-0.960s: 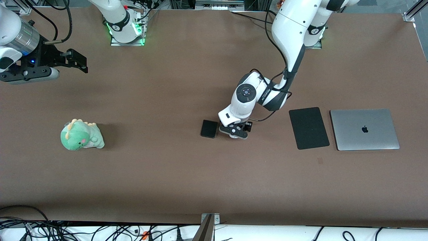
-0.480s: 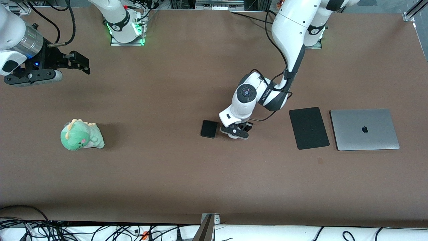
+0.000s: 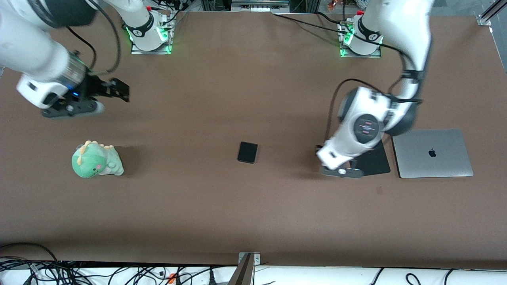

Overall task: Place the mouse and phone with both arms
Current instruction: 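Carry the mouse toward the pad while the right gripper reaches the phone, then lower the mouse onto the pad while the right gripper grasps the phone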

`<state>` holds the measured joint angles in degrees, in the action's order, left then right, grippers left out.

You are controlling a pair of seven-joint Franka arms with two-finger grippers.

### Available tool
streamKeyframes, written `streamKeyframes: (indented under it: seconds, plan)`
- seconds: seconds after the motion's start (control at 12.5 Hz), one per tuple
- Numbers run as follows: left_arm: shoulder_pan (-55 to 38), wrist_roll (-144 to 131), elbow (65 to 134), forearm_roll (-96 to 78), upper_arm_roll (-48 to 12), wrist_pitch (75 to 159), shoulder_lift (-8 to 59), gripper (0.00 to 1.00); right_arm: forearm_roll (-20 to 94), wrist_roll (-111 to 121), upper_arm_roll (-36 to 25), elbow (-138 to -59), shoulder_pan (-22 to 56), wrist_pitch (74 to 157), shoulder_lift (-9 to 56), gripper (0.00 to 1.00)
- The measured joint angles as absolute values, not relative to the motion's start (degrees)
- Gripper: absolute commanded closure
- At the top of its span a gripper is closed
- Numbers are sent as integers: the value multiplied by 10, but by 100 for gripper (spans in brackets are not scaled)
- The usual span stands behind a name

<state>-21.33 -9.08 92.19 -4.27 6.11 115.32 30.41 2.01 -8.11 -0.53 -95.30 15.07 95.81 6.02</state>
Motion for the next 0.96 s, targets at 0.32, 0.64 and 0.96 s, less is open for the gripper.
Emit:
streamKeyframes:
  seconds: [0.32, 0.64, 0.96]
  plan:
    - [-122, -30, 974, -37, 60, 1133, 304, 64, 20, -255, -2, -959, 253, 1099, 166, 0]
    - [-117, -29, 1082, -4, 54, 1302, 307, 61, 20, -431, -1, -955, 343, 1277, 292, 0]
    - [-115, -25, 1163, 6, 53, 1428, 304, 0, 20, -548, -1, -868, 395, 1336, 416, 0]
